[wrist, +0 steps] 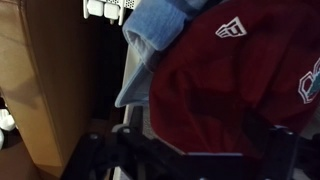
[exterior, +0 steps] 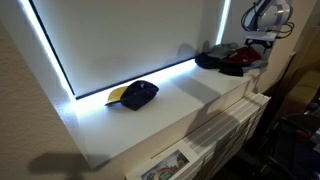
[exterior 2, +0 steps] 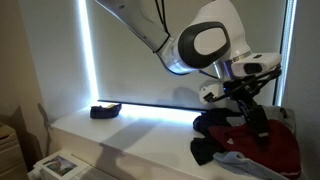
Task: Move the red cap to the left of the windowsill
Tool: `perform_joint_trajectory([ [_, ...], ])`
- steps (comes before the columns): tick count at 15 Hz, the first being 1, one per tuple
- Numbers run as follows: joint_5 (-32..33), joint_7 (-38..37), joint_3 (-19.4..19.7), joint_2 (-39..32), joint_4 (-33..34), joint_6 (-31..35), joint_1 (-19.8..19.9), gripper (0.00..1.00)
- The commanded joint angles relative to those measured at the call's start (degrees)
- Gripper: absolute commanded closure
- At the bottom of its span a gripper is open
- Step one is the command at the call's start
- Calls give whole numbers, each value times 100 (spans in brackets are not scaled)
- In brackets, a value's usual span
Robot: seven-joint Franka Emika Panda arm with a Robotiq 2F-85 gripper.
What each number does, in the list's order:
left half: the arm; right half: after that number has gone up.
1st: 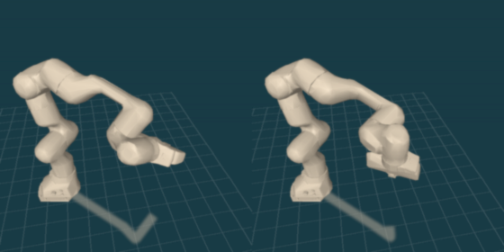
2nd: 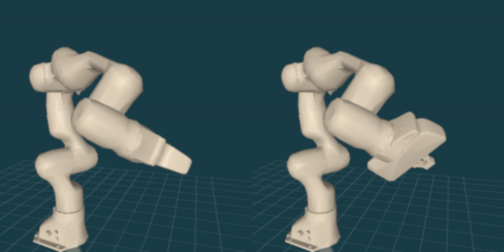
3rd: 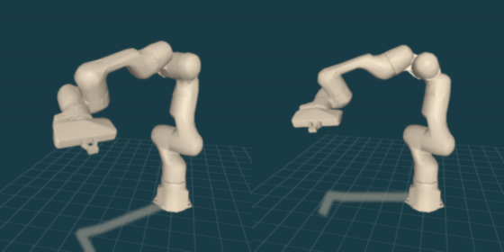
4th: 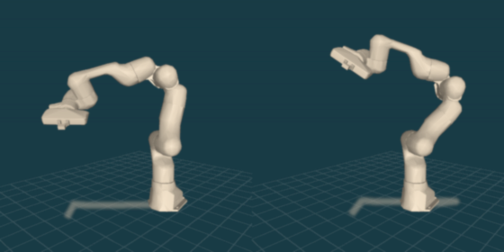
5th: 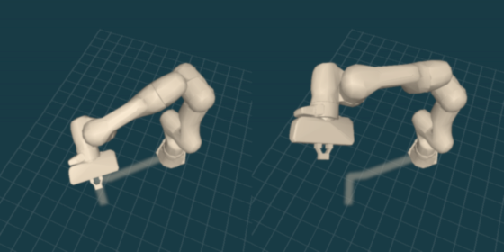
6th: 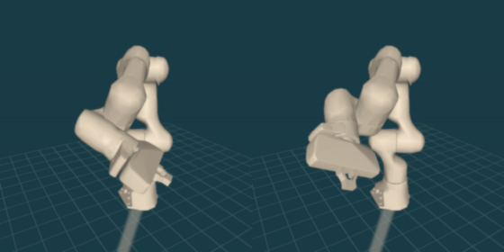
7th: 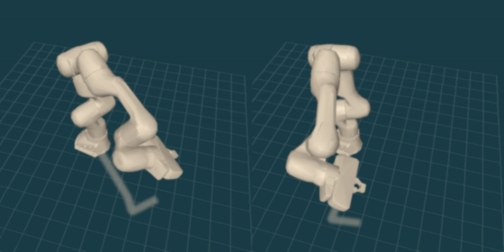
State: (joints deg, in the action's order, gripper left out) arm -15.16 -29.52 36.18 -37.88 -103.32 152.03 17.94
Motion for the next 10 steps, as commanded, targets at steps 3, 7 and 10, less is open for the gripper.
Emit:
perform_joint_trajectory([
  [3, 71, -379, -86, -170, 166, 404, 109, 0],
  [7, 91, -711, -67, -206, 159, 782, 102, 0],
  [10, 60, -904, -49, -472, 337, 981, 154, 0],
])
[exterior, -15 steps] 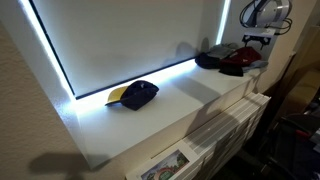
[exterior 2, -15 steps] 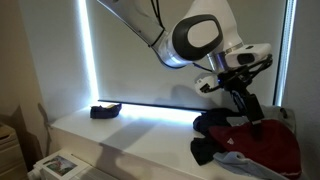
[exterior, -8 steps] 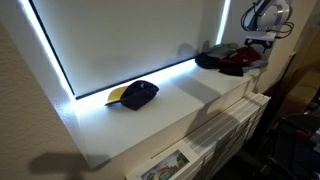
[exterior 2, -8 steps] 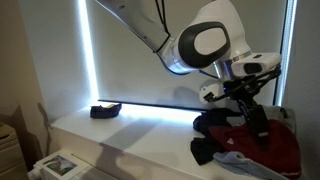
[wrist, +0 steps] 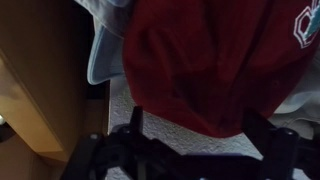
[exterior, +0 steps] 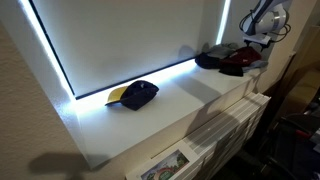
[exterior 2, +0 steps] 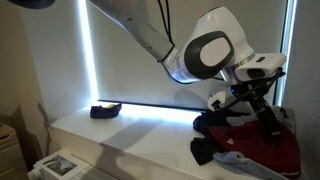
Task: Move the red cap to the left of the windowsill
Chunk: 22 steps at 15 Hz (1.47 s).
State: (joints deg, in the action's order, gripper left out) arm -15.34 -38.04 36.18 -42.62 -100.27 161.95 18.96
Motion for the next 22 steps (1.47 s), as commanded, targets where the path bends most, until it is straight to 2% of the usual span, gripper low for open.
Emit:
perform_joint_trajectory([
  [1, 76, -65, -48, -25, 52, -5, 57, 0],
  [2, 76, -72, -48, -29, 66, -5, 59, 0],
  [3, 76, 146, -242, 0, 120, -186, 205, 0],
  [4, 78, 85, -220, -50, 144, -302, 186, 0],
  [5, 91, -44, -104, -30, 73, -104, 76, 0],
  [9, 97, -48, -150, -40, 73, -195, 87, 0],
  [10, 94, -22, -178, -40, 70, -179, 102, 25],
  [11, 86, 15, -209, -23, 44, -142, 117, 26],
  [12, 75, 26, -230, -21, 41, -127, 131, 32],
  [20, 65, 31, -268, -38, 17, -46, 155, 90],
  [22, 66, 23, -261, -48, 18, -46, 155, 100],
])
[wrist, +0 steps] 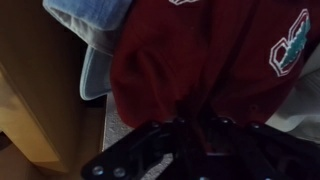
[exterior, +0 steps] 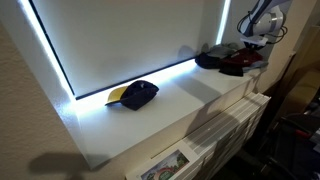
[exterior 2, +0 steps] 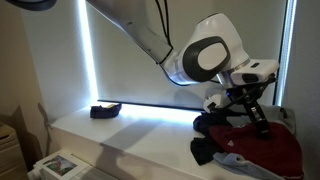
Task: Move the red cap to the left of the windowsill
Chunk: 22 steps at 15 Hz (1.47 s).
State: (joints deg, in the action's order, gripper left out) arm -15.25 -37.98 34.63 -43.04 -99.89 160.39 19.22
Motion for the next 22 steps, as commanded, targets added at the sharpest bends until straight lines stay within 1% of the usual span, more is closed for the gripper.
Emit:
perform_joint_trajectory([
  [1, 58, 13, -103, -11, -16, 104, 127, 100],
  [4, 65, 25, -96, 57, 7, 128, 99, 99],
  [6, 141, 116, -47, 245, -50, 398, -47, 99],
  [7, 210, 317, -81, 446, -138, 668, -127, 99],
  [8, 295, 472, -53, 603, -176, 788, -246, 99],
  [9, 437, 493, 155, 771, -259, 878, -561, 99],
  [11, 707, 683, 286, 1065, -330, 963, -979, 99],
  [12, 892, 708, 426, 1197, -373, 975, -1277, 99],
  [15, 1466, 805, 647, 1712, -563, 978, -2102, 99],
  [20, 2449, 960, 779, 2619, -1095, 948, -3399, 99],
  [22, 2810, 1066, 695, 2953, -1326, 932, -3759, 99],
])
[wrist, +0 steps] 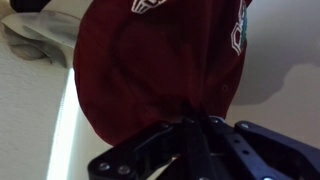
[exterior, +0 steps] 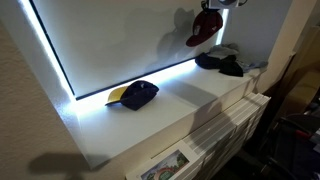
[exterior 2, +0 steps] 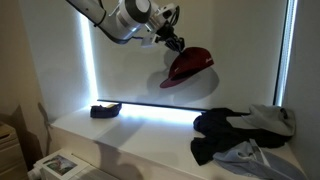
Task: Move the red cap to the left of the windowsill
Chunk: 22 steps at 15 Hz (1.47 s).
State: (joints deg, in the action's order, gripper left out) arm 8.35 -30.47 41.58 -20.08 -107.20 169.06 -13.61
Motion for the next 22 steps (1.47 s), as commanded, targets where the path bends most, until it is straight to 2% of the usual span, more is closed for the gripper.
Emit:
perform_joint_trajectory([
  [1, 616, 369, -43, 803, -709, 62, -640, 99],
  [4, 864, 801, -305, 1227, -1047, 65, -906, 99],
  [8, 741, 1702, -772, 1539, -1347, 41, -1042, 99],
  [18, 1072, 3153, -1533, 1258, -1621, 7, -1582, 99],
  [20, 877, 3762, -1785, 1280, -1720, 27, -1567, 99],
  [21, 1084, 3870, -2750, 1406, -1767, 60, -712, 99],
  [22, 467, 4545, -2312, 1408, -1861, 183, -1282, 99],
])
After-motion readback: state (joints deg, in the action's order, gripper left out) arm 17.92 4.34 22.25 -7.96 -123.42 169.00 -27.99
